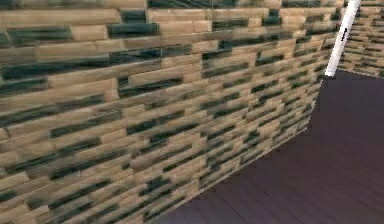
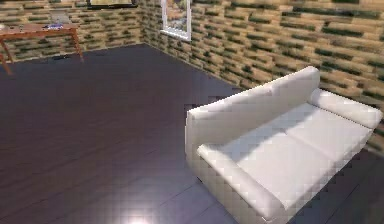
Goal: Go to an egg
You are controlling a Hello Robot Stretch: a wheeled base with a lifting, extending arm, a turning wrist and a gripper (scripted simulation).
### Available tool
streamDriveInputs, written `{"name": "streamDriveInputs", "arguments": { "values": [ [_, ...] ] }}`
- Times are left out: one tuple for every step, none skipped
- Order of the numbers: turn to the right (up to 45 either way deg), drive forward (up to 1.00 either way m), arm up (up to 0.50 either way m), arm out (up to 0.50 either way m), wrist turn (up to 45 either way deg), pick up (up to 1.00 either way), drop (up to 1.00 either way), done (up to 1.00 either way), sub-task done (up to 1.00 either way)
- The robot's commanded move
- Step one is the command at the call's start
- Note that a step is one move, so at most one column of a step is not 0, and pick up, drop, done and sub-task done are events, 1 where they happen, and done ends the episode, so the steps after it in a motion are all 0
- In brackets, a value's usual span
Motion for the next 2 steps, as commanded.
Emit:
{"name": "streamDriveInputs", "arguments": {
  "values": [
    [45.0,0.00,0.00,0.00,0.0,0.00,0.00,0.00,0.00],
    [0.0,1.00,0.00,0.00,0.0,0.00,0.00,0.00,0.00]
  ]
}}
